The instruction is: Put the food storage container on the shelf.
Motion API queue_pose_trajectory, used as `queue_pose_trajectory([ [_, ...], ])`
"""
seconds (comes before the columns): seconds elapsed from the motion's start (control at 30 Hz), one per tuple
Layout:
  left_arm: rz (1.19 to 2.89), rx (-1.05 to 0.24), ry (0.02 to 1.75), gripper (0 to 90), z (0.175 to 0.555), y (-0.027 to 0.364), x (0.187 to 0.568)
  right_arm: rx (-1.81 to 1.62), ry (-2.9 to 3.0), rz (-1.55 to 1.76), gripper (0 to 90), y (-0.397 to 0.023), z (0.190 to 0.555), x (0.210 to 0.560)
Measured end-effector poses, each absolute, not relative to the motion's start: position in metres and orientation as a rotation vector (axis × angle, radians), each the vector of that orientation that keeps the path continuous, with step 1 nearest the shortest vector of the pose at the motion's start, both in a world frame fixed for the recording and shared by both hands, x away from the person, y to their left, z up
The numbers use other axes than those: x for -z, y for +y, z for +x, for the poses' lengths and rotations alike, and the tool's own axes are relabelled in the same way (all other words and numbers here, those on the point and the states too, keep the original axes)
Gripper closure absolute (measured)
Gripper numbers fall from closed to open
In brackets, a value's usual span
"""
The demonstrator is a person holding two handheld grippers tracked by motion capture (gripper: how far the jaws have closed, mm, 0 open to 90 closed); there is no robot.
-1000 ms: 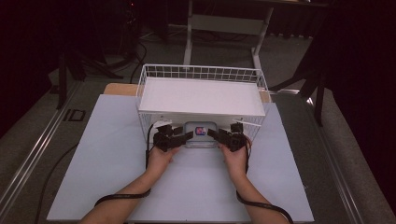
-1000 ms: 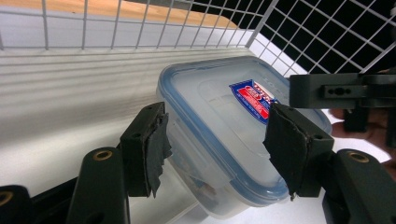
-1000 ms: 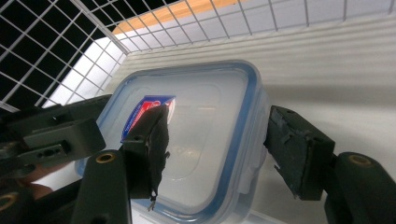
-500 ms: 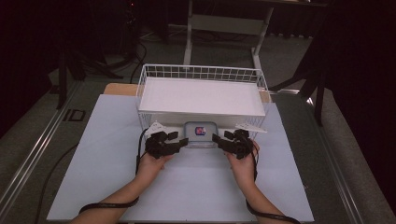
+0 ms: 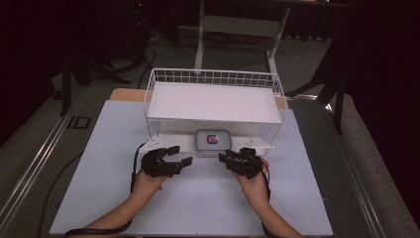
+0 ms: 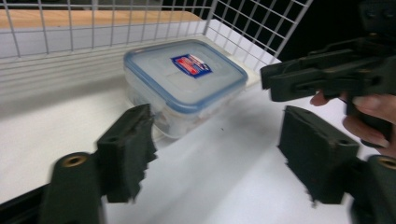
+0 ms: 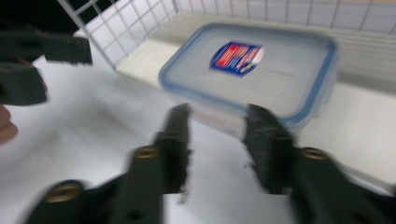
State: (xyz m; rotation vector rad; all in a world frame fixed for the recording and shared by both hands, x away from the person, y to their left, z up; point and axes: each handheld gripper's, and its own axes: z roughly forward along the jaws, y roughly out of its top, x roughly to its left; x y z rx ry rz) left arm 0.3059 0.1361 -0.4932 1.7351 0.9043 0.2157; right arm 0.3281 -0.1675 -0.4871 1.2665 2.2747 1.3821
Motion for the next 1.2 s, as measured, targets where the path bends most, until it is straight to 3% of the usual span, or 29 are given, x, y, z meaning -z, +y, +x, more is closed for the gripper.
queue_pose_trajectory([
  [0.07, 1.724, -0.269, 0.890, 22.3, 0.300, 0.137, 0.494, -1.340, 2.310, 1.263, 88.0, -0.164, 0.328, 0.490],
  [0.23, 1.734, -0.235, 0.896, 2.0, 0.290, 0.137, 0.498, -1.288, 2.375, 1.265, 90.0, -0.158, 0.331, 0.501],
  [1.2, 1.703, -0.342, 0.863, 2.0, 0.278, 0.153, 0.514, -1.200, 2.348, 1.252, 90.0, -0.122, 0.377, 0.521],
])
